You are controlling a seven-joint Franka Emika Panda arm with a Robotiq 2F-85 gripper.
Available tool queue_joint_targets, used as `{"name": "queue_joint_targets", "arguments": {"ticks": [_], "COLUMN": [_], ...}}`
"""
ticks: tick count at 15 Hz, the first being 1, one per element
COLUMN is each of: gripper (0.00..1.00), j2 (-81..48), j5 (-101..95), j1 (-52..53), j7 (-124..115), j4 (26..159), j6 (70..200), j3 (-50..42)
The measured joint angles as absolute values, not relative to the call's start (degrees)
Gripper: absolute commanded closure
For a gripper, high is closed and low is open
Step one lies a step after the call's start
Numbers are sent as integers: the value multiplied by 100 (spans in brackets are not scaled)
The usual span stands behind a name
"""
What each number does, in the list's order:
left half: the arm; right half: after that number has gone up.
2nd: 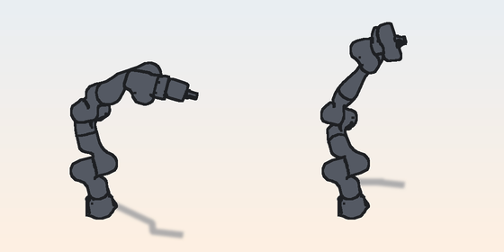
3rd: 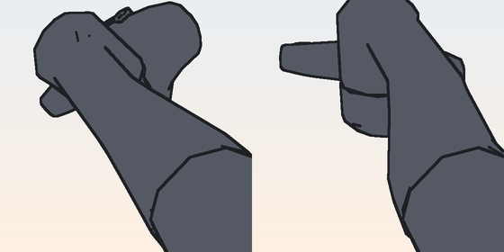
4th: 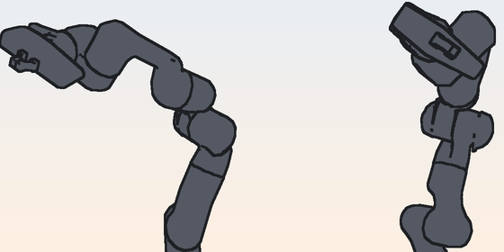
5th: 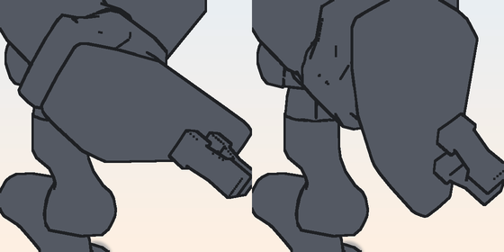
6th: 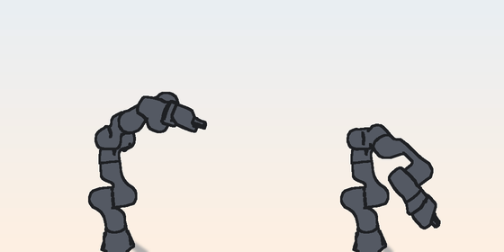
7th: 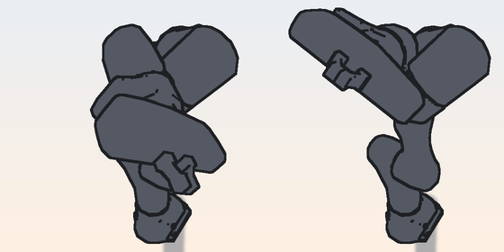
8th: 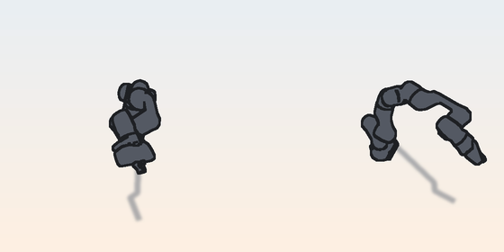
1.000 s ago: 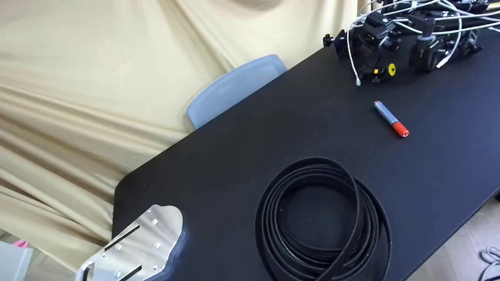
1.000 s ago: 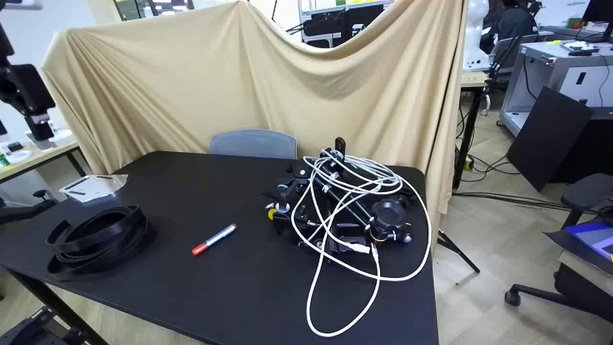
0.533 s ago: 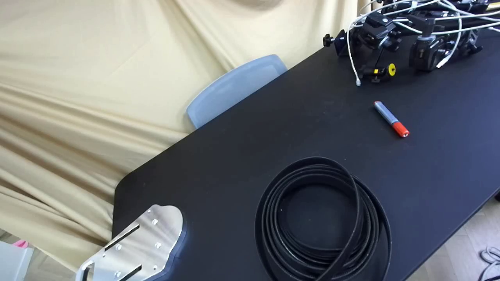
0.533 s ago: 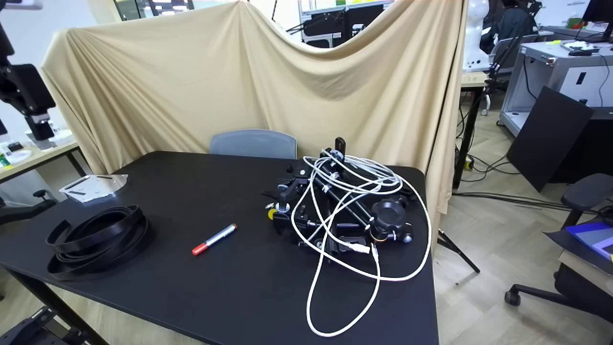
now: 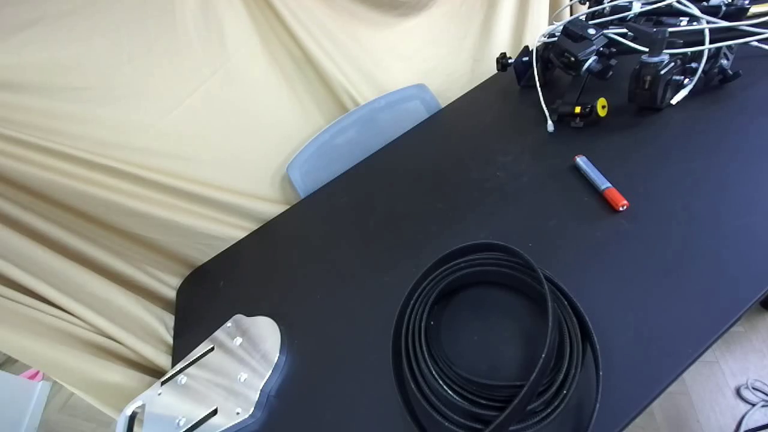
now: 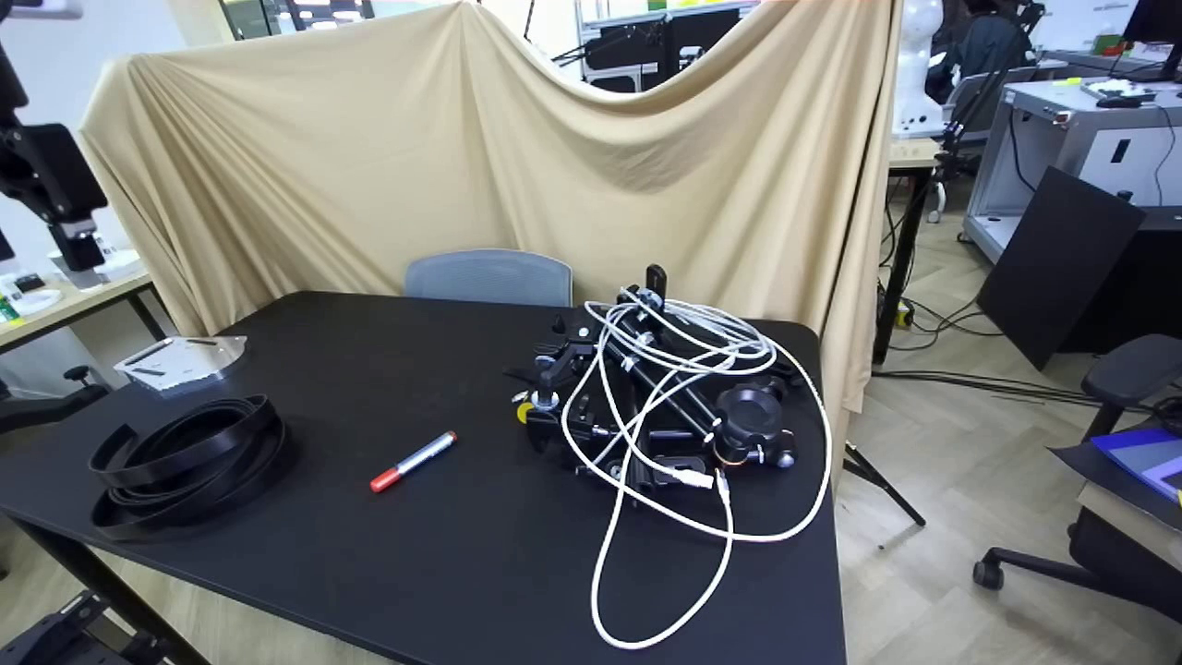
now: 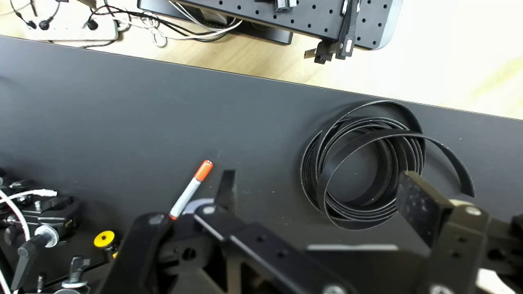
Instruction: Move the marker forward
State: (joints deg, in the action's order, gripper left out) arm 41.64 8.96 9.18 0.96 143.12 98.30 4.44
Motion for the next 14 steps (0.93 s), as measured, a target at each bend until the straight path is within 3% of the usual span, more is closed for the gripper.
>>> {"name": "queue_joint_targets", "arguments": {"ticks": [5,14], "gripper": [0,0], "j2": [3763,2353], "j5": [904,830], "j1": [666,121], "j7": [90,-622], "j4": [14416,14723], "j6": [10466,13082], "j3": [417,391]}}
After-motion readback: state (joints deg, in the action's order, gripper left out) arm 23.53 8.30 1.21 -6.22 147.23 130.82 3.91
